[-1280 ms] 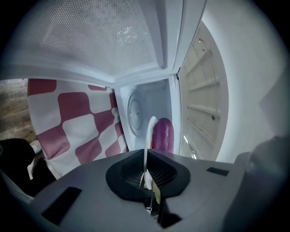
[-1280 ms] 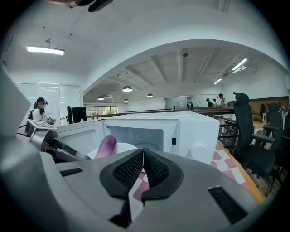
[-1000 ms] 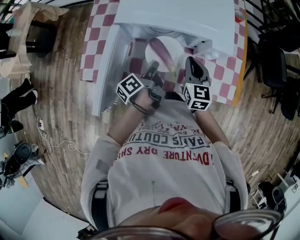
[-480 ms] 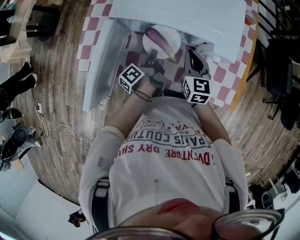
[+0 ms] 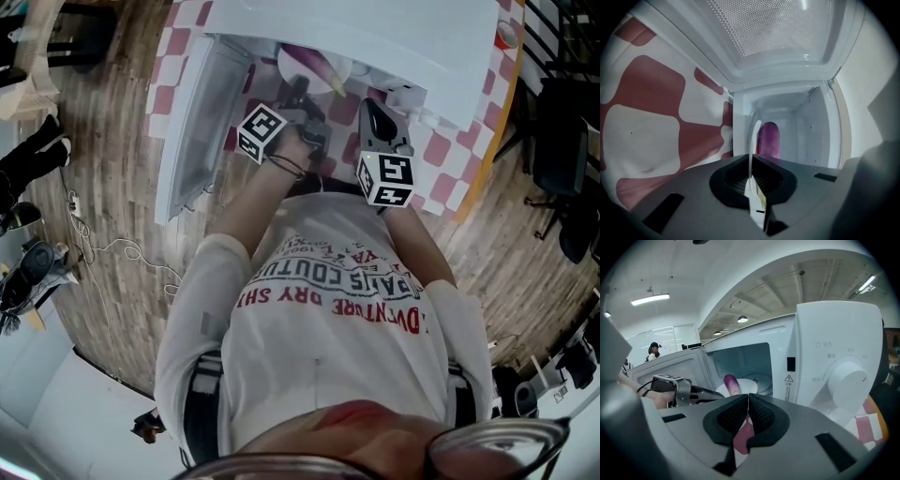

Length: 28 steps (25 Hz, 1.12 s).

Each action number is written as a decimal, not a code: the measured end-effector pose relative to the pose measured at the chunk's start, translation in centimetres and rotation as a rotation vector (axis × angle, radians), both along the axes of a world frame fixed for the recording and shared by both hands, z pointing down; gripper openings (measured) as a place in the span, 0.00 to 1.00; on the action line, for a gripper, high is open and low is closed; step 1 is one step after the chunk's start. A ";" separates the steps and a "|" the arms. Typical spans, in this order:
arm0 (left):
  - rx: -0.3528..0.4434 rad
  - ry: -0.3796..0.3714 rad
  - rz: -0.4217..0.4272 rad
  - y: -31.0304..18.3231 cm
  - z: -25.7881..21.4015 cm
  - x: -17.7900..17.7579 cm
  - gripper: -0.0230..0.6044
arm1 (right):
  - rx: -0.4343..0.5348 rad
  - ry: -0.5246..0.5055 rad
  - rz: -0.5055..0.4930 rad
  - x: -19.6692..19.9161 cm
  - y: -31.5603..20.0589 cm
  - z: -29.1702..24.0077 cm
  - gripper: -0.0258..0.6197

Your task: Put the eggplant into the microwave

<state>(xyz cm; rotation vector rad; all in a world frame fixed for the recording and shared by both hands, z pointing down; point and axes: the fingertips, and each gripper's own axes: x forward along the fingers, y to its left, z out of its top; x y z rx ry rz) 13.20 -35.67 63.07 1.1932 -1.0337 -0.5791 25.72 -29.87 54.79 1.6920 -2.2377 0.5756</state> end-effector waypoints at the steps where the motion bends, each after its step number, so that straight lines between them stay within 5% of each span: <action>1: -0.007 -0.005 -0.005 -0.1 0.2 0.1 0.09 | -0.005 -0.005 -0.002 0.0 0.1 0.1 0.08; 22: -0.114 -0.066 -0.090 -3.6 1.3 0.9 0.09 | -0.058 -0.031 -0.064 -1.3 0.7 1.1 0.08; 28: -0.158 -0.123 -0.065 -3.1 2.7 0.4 0.34 | -0.064 -0.030 -0.079 -1.5 0.6 1.3 0.08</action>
